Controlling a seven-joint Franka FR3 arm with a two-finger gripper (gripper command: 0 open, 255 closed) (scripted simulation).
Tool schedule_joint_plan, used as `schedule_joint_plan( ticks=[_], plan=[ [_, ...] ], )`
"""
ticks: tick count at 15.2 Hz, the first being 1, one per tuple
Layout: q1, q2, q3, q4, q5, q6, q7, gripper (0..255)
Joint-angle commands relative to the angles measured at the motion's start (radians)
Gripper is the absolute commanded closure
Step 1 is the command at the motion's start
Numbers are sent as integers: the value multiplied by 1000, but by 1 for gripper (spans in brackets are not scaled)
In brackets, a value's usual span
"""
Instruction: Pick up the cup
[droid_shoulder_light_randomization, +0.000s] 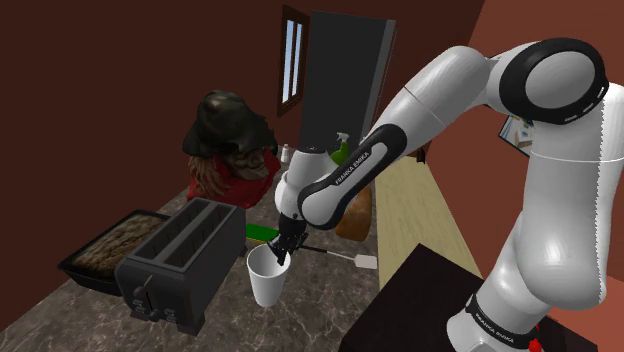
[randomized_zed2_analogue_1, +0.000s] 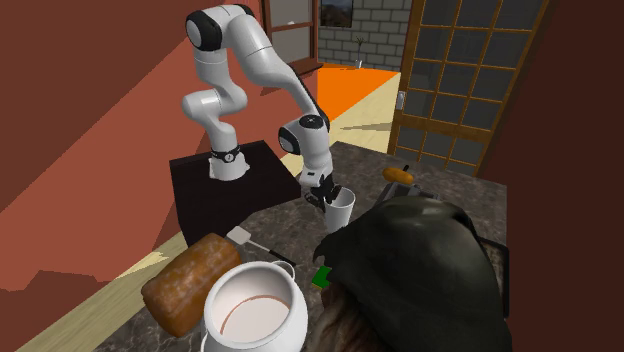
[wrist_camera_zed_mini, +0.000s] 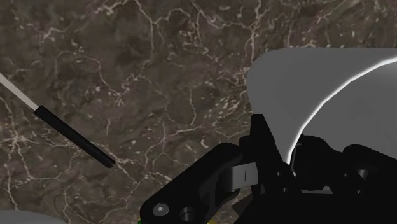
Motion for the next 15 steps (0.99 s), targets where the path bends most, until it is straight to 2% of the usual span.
schedule_joint_plan(
  ticks=[1,15],
  plan=[
    [0,0,0,0,0,0,0,255],
    [-18,-154,16,14,33,-164,-7,255]
  ],
)
